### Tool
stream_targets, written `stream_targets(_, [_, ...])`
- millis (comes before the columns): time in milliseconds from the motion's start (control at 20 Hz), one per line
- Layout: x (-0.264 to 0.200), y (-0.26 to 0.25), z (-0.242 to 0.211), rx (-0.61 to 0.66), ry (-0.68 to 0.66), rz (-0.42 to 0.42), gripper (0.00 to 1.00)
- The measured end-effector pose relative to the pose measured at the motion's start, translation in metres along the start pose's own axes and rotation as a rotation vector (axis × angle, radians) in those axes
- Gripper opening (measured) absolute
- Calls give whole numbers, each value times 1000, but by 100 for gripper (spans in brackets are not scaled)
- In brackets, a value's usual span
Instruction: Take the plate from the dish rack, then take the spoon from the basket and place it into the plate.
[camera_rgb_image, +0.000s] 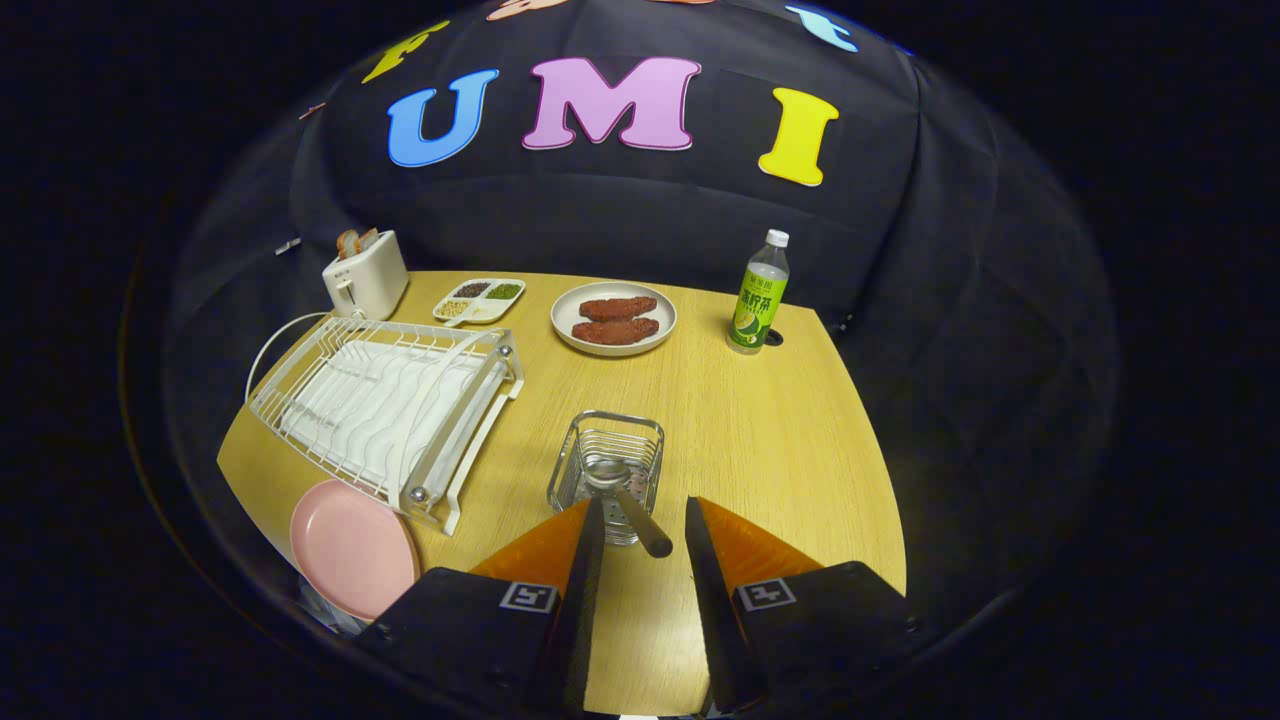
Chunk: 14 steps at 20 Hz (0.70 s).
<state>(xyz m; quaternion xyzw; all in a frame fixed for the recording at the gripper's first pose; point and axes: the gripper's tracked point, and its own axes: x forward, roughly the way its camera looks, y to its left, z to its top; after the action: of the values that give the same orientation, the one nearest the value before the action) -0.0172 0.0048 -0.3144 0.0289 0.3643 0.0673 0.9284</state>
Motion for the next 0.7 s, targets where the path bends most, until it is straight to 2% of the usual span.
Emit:
stream_targets(150, [16,6,-14,-23,44,36,50])
stream_targets(300, [21,22,-15,5,52,95,21])
stream_targets(350, [20,20,-15,7,49,90,15])
stream_targets(500, [17,19,-8,12,31,79,10])
stream_targets(700, [0,18,9,37,24,80,9])
